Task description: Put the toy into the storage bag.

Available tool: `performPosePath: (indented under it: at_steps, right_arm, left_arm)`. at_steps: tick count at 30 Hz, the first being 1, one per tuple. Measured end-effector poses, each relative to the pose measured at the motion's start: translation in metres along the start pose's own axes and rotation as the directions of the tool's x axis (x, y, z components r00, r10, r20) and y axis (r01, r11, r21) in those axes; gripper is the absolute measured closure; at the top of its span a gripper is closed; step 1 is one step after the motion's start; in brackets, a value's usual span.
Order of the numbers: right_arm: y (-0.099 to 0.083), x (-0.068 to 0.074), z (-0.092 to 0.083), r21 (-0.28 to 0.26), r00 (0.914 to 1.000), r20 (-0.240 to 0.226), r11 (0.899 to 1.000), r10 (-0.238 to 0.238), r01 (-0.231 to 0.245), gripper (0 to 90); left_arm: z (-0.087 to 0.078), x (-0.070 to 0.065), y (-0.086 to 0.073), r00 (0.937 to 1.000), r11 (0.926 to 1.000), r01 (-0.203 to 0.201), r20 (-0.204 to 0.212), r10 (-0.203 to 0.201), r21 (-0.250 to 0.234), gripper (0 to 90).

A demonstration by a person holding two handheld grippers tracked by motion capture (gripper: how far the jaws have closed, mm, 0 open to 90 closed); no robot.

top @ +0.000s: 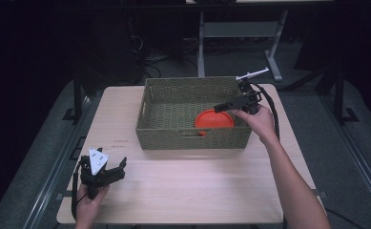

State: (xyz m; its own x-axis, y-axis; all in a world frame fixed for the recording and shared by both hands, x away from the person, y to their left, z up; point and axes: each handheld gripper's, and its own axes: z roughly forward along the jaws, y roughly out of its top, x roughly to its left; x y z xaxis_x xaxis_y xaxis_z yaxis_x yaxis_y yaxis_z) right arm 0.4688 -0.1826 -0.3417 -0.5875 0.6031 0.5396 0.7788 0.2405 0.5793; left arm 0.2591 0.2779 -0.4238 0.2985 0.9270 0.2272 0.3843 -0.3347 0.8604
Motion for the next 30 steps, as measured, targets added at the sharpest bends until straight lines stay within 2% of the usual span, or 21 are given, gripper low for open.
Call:
performPosePath:
  at_steps: [14,30]
  right_arm:
    - [-0.017,0.004,-0.011,0.004,0.9996,-0.024,1.0,-0.013,0.013,31.6]
    - [-0.043,0.009,-0.031,-0.027,0.9985,-0.046,0.999,-0.029,0.028,28.4]
  left_arm:
    - [0.0,-0.001,0.0,1.0,1.0,-0.009,0.002,0.009,0.003,12.9]
    - [0.0,-0.001,0.0,1.0,0.9999,-0.009,0.002,0.009,0.005,12.9]
